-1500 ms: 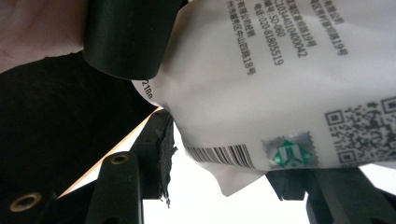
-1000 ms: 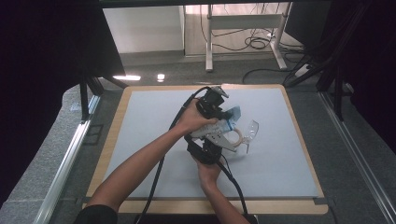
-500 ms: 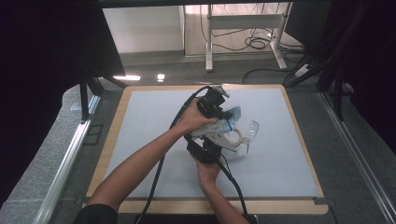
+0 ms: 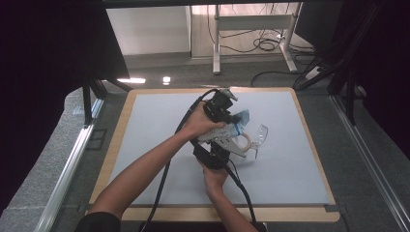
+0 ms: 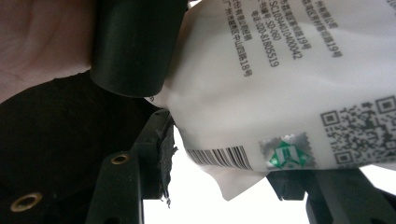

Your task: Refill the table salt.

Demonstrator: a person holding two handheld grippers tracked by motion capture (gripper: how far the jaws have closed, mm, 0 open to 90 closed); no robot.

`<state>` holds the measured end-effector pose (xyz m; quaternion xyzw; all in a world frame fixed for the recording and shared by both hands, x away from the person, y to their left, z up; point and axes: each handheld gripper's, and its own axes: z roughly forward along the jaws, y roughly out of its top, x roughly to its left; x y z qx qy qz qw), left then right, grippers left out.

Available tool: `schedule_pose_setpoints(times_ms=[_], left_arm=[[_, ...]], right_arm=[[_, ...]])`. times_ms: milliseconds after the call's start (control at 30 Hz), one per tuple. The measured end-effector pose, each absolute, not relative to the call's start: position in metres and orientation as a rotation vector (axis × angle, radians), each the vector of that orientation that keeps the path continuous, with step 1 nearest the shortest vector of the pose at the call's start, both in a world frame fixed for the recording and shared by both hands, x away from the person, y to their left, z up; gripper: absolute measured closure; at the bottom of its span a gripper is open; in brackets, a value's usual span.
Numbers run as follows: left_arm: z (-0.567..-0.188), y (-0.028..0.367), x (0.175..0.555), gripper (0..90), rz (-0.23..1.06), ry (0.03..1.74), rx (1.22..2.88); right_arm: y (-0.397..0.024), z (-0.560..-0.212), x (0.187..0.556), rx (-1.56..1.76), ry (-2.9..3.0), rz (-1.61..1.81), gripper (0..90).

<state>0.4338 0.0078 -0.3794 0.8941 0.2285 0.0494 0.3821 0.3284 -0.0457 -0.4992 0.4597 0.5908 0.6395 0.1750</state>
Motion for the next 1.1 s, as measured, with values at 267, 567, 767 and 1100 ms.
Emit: schedule_pose_setpoints(times_ms=[267, 567, 767, 1100], left_arm=[[-0.3771, 0.0093, 0.4328, 89.5, 0.136, 0.591, 2.279], [-0.3740, 0.0091, 0.4297, 89.4, 0.150, 0.588, 2.280], [-0.3751, 0.0069, 0.4291, 89.3, 0.152, 0.584, 2.281], [-0.3783, 0.0026, 0.4296, 89.4, 0.181, 0.598, 2.295]], right_arm=[[-0.0457, -0.4987, 0.3284, 1.283, 1.677, 1.812, 49.3], [-0.0476, -0.5000, 0.3289, 1.271, 1.680, 1.806, 51.1], [-0.0488, -0.5010, 0.3299, 1.295, 1.672, 1.819, 52.0], [-0.0518, -0.5016, 0.3310, 1.306, 1.680, 1.842, 52.4]])
